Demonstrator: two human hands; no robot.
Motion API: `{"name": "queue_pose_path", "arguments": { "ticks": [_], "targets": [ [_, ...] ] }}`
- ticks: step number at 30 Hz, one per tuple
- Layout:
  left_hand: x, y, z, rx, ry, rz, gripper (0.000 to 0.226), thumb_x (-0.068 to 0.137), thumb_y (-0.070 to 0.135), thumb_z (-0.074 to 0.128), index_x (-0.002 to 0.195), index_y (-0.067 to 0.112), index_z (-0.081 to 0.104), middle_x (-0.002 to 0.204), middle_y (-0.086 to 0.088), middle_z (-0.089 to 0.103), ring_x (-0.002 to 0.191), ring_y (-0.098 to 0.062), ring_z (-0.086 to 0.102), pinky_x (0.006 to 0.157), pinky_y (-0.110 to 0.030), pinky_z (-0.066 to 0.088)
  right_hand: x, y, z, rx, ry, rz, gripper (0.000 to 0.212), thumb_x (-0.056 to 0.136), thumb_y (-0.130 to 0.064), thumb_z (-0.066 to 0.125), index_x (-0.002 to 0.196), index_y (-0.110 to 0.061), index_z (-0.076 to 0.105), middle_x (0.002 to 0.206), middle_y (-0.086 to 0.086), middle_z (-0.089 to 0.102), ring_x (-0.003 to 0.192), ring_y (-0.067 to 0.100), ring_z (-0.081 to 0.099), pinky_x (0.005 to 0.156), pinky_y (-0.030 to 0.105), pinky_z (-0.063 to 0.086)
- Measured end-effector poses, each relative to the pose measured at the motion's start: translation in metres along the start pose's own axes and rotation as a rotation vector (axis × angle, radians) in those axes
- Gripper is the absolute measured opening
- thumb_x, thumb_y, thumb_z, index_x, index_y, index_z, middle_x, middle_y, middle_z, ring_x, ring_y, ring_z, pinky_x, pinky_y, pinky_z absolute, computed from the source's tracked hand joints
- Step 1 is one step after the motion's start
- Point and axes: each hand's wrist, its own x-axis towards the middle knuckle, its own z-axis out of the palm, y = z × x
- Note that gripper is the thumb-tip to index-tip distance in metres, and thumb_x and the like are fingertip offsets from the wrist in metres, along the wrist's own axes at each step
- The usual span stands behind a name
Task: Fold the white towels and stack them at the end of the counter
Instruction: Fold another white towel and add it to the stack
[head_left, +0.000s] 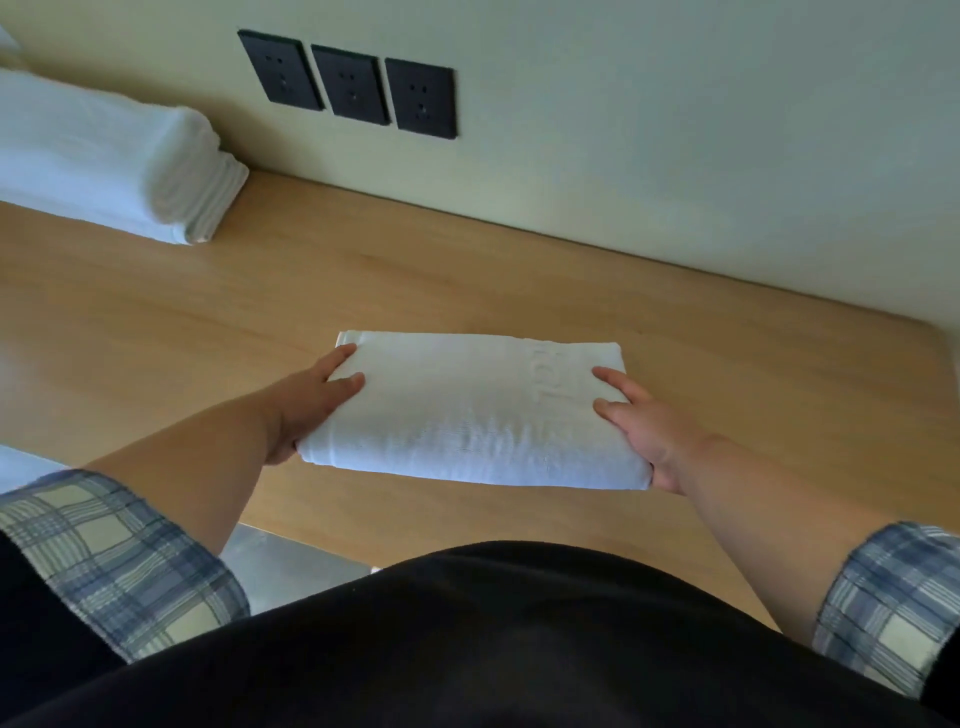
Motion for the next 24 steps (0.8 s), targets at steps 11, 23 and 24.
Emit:
{"name": "queue_pose_path", "arguments": {
  "ticks": [11,23,24],
  "targets": [
    [-0.081,-0.04,-0.112,-0.082,0.186,0.178,0.039,0.099,0.041,0.055,0.133,0.058,0.045,0.151,0.007,0.038,0.12,-0.022,0.053,0.096,-0.04,0.048,-0.041,-0.052,0.113,-0.088,-0.118,-0.245,0.038,0.099,-0.025,0.058,0.106,-0.062,0.063,0.109,-0.012,0.067,0.086,0.018,0.074,0.066,0.036,0.061],
    [-0.177,-0.086,-0.326,0.125,0.315,0.286,0.076,0.045,0.076,0.079,0.111,0.077,0.041,0.115,0.019,0.048,0.102,-0.016,0.055,0.09,-0.04,0.053,-0.11,-0.103,0.328,-0.103,-0.174,-0.434,0.054,0.057,-0.047,0.087,0.104,-0.062,0.065,0.109,-0.011,0.071,0.081,0.011,0.074,0.056,0.03,0.057],
    [-0.181,-0.087,-0.342,0.136,0.319,0.298,0.079,0.048,0.074,0.081,0.117,0.074,0.041,0.115,0.019,0.048,0.102,-0.015,0.055,0.091,-0.041,0.053,-0.114,-0.103,0.343,-0.091,-0.18,-0.45,0.058,0.051,-0.049,0.087,0.103,-0.062,0.065,0.108,-0.01,0.072,0.083,0.012,0.074,0.058,0.031,0.058]
  ]
}}
